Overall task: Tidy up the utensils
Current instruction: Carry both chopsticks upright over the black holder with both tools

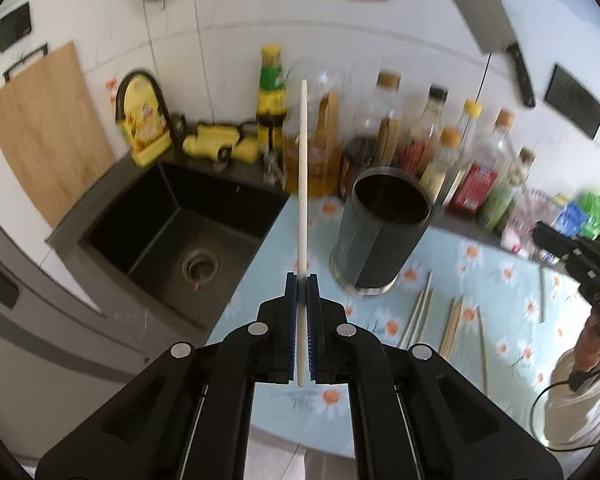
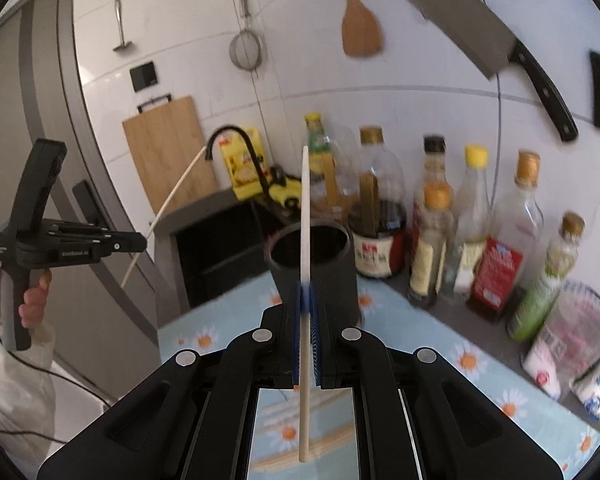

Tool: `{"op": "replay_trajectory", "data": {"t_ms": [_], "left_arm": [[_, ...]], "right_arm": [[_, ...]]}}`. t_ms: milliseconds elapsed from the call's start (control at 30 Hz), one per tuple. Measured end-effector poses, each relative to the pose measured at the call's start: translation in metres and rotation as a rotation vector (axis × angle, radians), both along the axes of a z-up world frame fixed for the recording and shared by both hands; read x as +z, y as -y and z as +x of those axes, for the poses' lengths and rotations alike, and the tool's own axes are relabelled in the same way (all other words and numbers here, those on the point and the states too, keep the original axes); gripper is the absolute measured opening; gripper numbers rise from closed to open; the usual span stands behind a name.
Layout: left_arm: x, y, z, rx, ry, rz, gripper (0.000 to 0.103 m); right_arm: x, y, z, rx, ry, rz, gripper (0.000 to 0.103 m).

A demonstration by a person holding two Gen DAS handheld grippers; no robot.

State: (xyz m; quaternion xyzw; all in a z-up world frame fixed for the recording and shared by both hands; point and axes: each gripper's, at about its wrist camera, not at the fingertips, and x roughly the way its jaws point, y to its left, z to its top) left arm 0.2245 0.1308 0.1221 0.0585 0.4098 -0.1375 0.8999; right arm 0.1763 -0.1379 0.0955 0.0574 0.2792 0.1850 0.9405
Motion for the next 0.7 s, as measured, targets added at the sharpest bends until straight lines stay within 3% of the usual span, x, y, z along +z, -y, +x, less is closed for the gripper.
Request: {"op": "replay_trajectory", "data": {"t_ms": [333, 467, 700], "left_arm": [[0.036, 0.022, 0.022, -0.133, 0.129, -0.157, 0.005], [0.035, 0.027, 0.037, -0.188, 0.172, -0.248, 0.005], [0.013, 0.029, 0.078, -0.257, 0.155, -0.355, 0.005]], "right_arm": [[0.029, -0.008, 0.032, 0.003, 0.139, 0.109, 0.005], [0.032, -0.012, 0.044, 0.002, 0.206, 0.147, 0.005], [0.031, -0.009, 0.075, -0.032, 0.239, 0.238, 0.005]]}}
